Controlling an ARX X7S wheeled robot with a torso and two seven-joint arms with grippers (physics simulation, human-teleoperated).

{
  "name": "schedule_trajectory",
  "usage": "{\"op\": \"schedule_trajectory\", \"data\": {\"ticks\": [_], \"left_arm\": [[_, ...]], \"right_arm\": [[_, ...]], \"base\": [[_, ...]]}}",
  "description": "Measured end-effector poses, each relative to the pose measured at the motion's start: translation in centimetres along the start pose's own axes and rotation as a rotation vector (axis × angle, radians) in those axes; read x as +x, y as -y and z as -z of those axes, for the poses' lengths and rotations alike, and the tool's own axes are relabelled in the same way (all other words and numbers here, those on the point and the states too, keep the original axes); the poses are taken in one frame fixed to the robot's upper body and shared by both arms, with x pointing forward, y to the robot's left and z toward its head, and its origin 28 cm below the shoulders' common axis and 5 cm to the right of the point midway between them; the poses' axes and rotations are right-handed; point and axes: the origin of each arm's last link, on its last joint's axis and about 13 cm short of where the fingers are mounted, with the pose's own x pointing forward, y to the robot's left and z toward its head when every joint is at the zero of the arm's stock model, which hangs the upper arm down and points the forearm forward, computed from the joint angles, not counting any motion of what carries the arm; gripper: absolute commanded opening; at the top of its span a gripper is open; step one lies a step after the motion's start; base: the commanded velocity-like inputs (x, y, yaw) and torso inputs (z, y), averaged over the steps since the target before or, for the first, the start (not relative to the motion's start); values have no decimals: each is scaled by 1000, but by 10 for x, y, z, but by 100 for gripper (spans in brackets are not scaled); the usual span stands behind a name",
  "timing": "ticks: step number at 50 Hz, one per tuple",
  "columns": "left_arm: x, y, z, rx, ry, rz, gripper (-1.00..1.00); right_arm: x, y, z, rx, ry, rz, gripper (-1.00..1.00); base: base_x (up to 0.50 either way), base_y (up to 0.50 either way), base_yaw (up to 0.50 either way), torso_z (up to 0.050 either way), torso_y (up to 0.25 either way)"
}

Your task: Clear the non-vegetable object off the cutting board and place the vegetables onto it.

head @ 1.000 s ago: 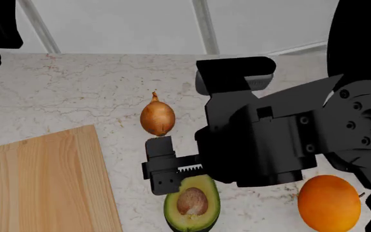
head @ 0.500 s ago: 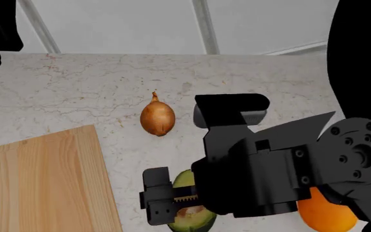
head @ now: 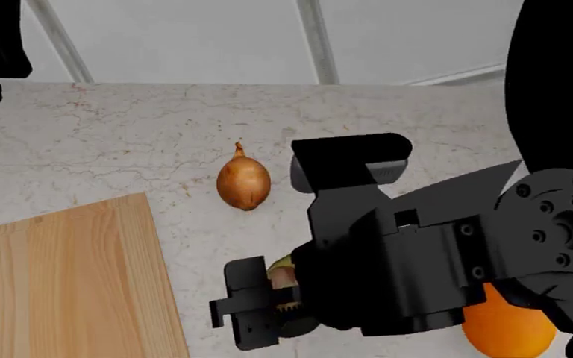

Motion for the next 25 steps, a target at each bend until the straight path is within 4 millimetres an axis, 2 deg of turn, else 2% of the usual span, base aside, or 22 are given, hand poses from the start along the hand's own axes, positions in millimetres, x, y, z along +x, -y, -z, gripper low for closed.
{"op": "schedule_trajectory", "data": {"ticks": [15,25], "left_arm": [[-1,0,-1,2,2,-2,100],[-2,-1,-3,6,6,-4,100]], "right_arm": [[-25,-19,-15,-93,61,-47,-100],[-30,-32,-24,-133,104,-122,-100]], "base": [[0,0,0,0,0],[0,0,0,0,0]]}}
